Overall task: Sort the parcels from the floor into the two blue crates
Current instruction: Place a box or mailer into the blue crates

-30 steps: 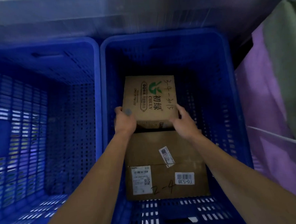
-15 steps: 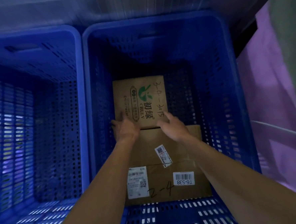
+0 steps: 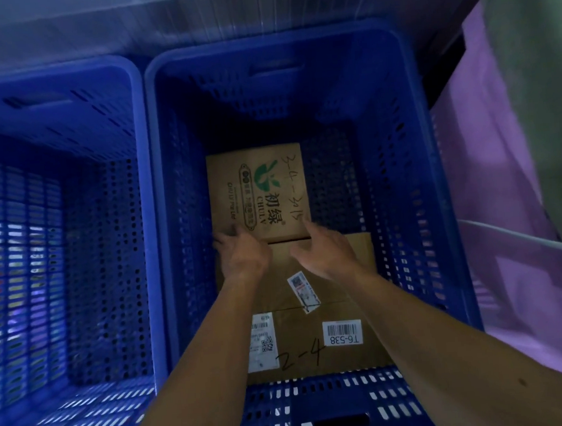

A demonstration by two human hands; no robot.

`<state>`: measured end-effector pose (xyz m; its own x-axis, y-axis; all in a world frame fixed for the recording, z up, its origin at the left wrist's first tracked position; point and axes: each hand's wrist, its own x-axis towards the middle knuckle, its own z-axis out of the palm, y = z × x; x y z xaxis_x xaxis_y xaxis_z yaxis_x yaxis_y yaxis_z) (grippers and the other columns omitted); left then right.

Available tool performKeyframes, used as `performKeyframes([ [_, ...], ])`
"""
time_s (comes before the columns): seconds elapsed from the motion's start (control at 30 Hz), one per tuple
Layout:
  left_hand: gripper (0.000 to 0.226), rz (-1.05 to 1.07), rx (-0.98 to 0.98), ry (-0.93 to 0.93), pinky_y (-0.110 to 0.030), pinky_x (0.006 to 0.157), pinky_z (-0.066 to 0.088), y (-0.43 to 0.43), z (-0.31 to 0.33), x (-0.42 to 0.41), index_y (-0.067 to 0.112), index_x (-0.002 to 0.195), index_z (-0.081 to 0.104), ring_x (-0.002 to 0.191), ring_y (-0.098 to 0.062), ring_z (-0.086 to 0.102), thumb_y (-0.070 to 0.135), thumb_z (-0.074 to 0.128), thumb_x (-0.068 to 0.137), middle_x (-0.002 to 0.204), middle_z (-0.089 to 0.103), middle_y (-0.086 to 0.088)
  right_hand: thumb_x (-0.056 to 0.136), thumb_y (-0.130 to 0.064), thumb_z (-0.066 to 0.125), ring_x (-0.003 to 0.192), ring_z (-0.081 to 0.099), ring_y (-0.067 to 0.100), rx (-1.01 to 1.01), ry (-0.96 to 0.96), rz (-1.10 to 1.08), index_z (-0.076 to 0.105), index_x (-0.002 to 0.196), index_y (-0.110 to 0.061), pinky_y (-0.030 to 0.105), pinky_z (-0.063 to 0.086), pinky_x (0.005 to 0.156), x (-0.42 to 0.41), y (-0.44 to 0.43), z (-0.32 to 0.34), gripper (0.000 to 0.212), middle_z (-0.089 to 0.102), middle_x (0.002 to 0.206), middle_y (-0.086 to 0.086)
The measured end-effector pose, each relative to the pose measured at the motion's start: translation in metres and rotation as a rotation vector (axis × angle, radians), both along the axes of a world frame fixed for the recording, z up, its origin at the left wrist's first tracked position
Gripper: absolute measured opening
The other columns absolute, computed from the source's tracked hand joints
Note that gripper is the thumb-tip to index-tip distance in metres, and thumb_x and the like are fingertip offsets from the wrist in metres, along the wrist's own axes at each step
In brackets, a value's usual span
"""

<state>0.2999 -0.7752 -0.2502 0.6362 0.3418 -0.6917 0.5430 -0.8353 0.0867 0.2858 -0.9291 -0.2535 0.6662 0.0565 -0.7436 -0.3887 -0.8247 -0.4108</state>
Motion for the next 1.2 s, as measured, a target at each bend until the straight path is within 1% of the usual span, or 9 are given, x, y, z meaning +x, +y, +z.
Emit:
performKeyframes([
  [0.13,0.066,-0.063,-0.042,0.063,-0.046,0.119,0.018,-0.004,0.013,-0.013,0.013,0.156,0.015,0.147,-0.041,0.008,0.024,0.043,0.097,0.16,0.0,-0.022,0.09,-0.061,0.05,0.15,0.02,0.022,0.044,0.08,-0.084,0.012,0.16,-0.031,0.039,0.022,0.119,-0.004,-0.002,0.021,0.085,0.02,0.165,0.0],
  [0.3,0.054,-0.143,-0.072,0.098,-0.047,0.116,0.028,-0.005,0.047,-0.017,0.011,0.147,0.032,0.142,-0.041,0.023,0.026,0.042,0.096,0.156,0.018,-0.025,0.084,-0.065,0.051,0.15,0.021,0.024,0.048,0.154,-0.146,0.006,0.161,-0.021,0.041,0.025,0.119,-0.01,-0.008,0.059,0.099,0.016,0.166,0.003],
  [0.43,0.056,-0.188,-0.168,-0.002,-0.049,0.109,0.038,-0.005,0.096,-0.023,0.021,0.152,0.034,0.133,-0.039,0.036,0.024,0.043,0.096,0.149,0.03,-0.022,0.078,-0.068,0.051,0.141,0.038,0.027,0.113,0.178,-0.24,0.011,0.16,-0.021,0.042,0.035,0.113,-0.019,-0.005,0.107,0.102,0.033,0.159,0.006],
  [0.57,0.049,-0.227,-0.243,-0.022,-0.045,0.101,0.045,-0.005,0.147,-0.038,0.024,0.146,0.042,0.12,-0.037,0.049,0.029,0.044,0.098,0.136,0.045,-0.021,0.084,-0.06,0.053,0.124,0.052,0.028,0.152,0.156,-0.261,0.029,0.153,-0.019,0.036,0.043,0.098,-0.033,-0.002,0.163,0.083,0.051,0.143,0.006],
  [0.7,0.041,-0.286,-0.298,-0.11,-0.041,0.091,0.049,-0.01,0.199,-0.056,0.022,0.138,0.051,0.111,-0.032,0.054,0.025,0.043,0.098,0.125,0.058,-0.014,0.063,-0.066,0.054,0.113,0.062,0.027,0.251,0.11,-0.333,0.055,0.129,-0.022,0.039,0.049,0.098,-0.049,0.002,0.196,0.079,0.065,0.12,0.001],
  [0.83,0.042,-0.265,-0.344,-0.113,-0.036,0.084,0.051,-0.008,0.25,-0.083,0.017,0.137,0.052,0.11,-0.032,0.056,0.02,0.041,0.096,0.12,0.062,-0.015,0.095,-0.039,0.05,0.096,0.062,0.02,0.335,0.103,-0.301,0.064,0.104,-0.023,0.036,0.05,0.092,-0.073,0.013,0.237,0.023,0.067,0.103,0.003],
  [0.9,0.045,-0.207,-0.363,-0.132,-0.035,0.082,0.053,-0.001,0.266,-0.095,0.017,0.137,0.053,0.105,-0.028,0.059,0.025,0.041,0.094,0.12,0.063,-0.012,0.098,-0.041,0.048,0.093,0.062,0.02,0.331,0.091,-0.284,0.062,0.088,-0.026,0.04,0.051,0.095,-0.084,0.019,0.251,0.023,0.066,0.096,0.003],
  [1.07,0.037,-0.044,-0.372,-0.177,-0.039,0.088,0.054,0.03,0.287,-0.135,0.016,0.131,0.056,0.101,-0.025,0.062,0.028,0.045,0.098,0.118,0.066,-0.01,0.105,-0.031,0.048,0.09,0.061,0.018,0.417,0.095,-0.171,0.067,0.101,-0.012,0.017,0.049,0.071,-0.111,0.034,0.284,0.027,0.064,0.095,0.003],
  [1.2,0.052,0.034,-0.328,-0.163,-0.03,0.086,0.047,0.061,0.297,-0.161,0.02,0.15,0.038,0.117,-0.029,0.057,0.029,0.048,0.1,0.139,0.055,-0.011,0.101,-0.045,0.05,0.11,0.06,0.026,0.387,0.142,-0.098,0.063,0.125,-0.004,0.025,0.046,0.087,-0.119,0.055,0.29,0.05,0.063,0.123,0.009],
])
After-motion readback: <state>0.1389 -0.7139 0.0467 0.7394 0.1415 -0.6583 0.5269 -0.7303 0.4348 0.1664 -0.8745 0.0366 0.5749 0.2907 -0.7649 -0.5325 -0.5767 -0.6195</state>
